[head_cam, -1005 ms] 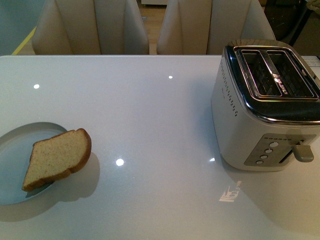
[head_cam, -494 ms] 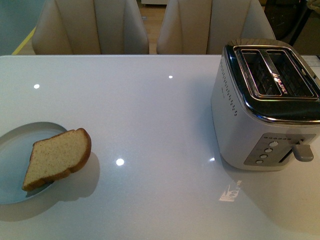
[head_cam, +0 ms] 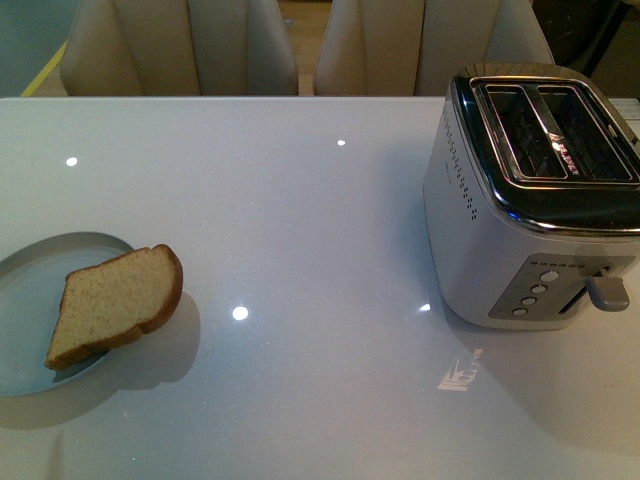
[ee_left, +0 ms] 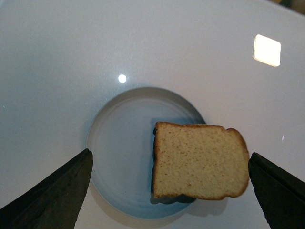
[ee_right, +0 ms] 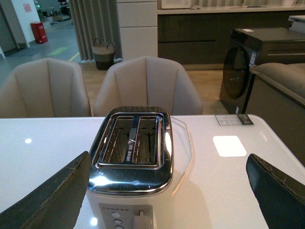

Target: Left arm holds plate, right arm toasts bread

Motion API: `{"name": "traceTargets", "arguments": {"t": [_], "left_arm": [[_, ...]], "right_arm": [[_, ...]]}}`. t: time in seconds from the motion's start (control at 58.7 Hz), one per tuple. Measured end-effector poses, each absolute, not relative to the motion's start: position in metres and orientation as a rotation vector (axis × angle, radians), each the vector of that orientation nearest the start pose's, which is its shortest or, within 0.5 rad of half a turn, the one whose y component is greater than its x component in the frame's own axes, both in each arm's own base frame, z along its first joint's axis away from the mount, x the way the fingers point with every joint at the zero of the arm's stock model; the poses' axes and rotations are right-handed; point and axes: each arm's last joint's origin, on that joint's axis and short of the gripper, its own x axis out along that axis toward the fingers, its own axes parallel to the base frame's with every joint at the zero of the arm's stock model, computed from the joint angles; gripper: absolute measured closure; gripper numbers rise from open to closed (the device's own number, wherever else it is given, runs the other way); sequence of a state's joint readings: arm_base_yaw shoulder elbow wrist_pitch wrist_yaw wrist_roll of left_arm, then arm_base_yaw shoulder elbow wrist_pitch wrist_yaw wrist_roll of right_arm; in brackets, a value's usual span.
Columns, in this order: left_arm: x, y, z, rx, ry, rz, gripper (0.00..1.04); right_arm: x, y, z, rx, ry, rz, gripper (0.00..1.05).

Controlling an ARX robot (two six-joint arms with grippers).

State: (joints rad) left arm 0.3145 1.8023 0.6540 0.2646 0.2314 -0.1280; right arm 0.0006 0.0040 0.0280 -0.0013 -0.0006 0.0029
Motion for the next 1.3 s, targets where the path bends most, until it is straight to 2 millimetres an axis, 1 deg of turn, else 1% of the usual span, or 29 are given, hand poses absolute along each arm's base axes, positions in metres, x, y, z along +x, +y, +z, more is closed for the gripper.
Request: {"name": "traceTargets", "arguments": {"t": [0.136, 0.409, 0.613, 0.801, 1.005, 1.057, 1.295], "left_arm": [[0.296, 0.096, 0.063, -0.368, 0.912, 0.174, 0.07], [0.311, 0.109, 0.02, -0.369, 1.013, 0.227, 0.07], [0.321, 0.114, -0.005, -0.368, 1.072, 0.252, 0.07], [0.326, 0.113, -0.022, -0.358, 1.117, 0.252, 0.07], [0.331, 0.11, -0.028, -0.341, 1.133, 0.256, 0.08], [0.331, 0.109, -0.029, -0.34, 1.14, 0.26, 0.14], [0.33, 0.112, -0.03, -0.377, 1.153, 0.276, 0.51]], "right_arm": [[0.096, 0.0, 0.173, 0.002, -0.023, 0.001, 0.09], [0.096, 0.0, 0.173, 0.002, -0.023, 0.001, 0.09], [0.096, 0.0, 0.173, 0.002, -0.023, 0.001, 0.09], [0.096, 0.0, 0.173, 0.002, -0.023, 0.001, 0.09], [0.096, 0.0, 0.173, 0.003, -0.023, 0.001, 0.09], [0.096, 0.0, 0.173, 0.003, -0.023, 0.001, 0.09], [0.096, 0.0, 0.173, 0.002, -0.023, 0.001, 0.09]]}}
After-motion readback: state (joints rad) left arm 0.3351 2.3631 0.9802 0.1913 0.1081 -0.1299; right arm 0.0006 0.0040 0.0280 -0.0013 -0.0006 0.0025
